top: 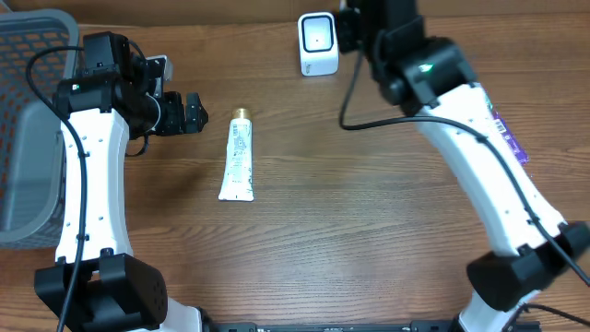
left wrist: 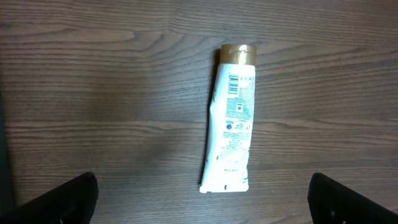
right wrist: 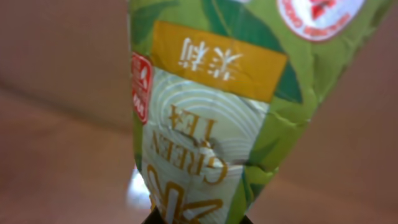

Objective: Scan the item barcode
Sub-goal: 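Lift the green tea carton and hold it before the scanner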

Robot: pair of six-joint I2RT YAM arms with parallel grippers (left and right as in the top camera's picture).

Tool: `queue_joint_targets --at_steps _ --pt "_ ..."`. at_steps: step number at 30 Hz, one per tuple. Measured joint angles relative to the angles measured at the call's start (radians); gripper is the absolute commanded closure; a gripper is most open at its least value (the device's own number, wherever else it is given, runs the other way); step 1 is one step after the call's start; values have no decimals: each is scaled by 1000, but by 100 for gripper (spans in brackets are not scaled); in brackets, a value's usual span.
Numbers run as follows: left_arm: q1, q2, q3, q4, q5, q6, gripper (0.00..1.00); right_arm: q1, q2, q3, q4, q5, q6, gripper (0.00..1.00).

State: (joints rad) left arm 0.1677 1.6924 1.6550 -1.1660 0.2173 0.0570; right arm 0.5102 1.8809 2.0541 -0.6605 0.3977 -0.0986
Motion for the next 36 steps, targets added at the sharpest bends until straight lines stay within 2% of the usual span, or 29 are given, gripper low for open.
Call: queue_joint_targets --at_steps 5,9,13,17,23,36 --pt "0 0 0 0 0 0 0 13 158 5 262 229 -217 96" --pt "0 0 0 0 0 0 0 6 312 5 322 314 -460 96" --pt "0 0 0 0 0 0 0 4 461 5 355 347 -762 96" --pt "0 0 0 0 0 0 1 4 565 4 439 375 -953 96" --pt "0 0 0 0 0 0 0 2 615 3 531 397 -1060 96" --pt "0 0 0 0 0 0 0 -1 615 3 548 418 -1091 96"
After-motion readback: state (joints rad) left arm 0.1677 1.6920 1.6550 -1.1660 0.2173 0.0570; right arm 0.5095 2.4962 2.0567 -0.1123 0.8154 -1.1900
